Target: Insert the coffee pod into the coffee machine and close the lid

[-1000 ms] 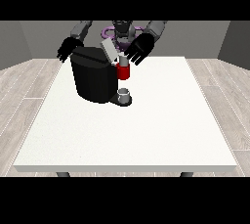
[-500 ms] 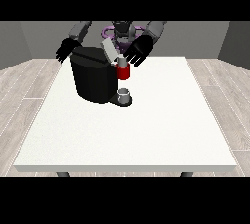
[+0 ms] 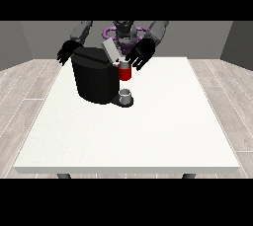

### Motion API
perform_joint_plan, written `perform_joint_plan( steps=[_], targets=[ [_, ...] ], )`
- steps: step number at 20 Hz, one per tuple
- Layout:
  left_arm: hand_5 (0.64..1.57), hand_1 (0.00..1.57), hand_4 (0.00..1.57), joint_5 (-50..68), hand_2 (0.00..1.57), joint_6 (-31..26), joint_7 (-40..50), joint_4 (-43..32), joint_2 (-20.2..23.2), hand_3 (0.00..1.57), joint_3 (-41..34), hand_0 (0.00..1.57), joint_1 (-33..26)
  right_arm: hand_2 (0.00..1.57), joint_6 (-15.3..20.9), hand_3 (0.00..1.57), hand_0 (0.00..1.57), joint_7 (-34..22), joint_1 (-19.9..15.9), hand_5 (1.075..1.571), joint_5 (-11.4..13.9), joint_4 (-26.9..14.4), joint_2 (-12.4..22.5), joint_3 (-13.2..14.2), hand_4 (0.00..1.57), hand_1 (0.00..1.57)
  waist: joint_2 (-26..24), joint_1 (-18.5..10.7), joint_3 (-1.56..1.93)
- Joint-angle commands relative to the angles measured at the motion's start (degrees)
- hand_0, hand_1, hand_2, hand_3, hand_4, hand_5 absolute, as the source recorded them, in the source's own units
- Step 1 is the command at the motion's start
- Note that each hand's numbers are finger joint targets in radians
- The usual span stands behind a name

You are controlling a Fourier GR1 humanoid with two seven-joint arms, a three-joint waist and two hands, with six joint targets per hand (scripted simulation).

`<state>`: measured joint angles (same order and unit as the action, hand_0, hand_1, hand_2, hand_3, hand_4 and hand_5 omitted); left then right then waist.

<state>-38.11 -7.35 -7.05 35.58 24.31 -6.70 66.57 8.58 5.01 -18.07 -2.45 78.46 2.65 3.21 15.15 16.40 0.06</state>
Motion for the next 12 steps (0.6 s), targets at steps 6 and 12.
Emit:
perform_joint_plan(
  steps=[6, 12],
  targets=[
    [1.571, 1.16, 0.46, -0.6, 1.19, -1.0, 0.5, -0.9, -0.6, 1.06, 0.2, 1.16, 0.3, 0.0, 1.6, 0.0, 0.0, -2.2, -0.6, 1.571, 0.5, 0.1, -0.3, 0.1, 0.42, 0.0, -0.6, -0.5, -0.05],
    [1.571, 1.09, 0.4, -1.7, 1.13, -0.7, -0.9, -0.8, -0.7, 0.96, 1.0, 1.09, -0.5, 0.0, 0.9, 0.0, 0.0, -3.4, -2.5, 1.571, -0.9, 0.7, 1.1, 1.7, 0.4, 0.0, -0.7, -1.0, -0.05]
  ],
)
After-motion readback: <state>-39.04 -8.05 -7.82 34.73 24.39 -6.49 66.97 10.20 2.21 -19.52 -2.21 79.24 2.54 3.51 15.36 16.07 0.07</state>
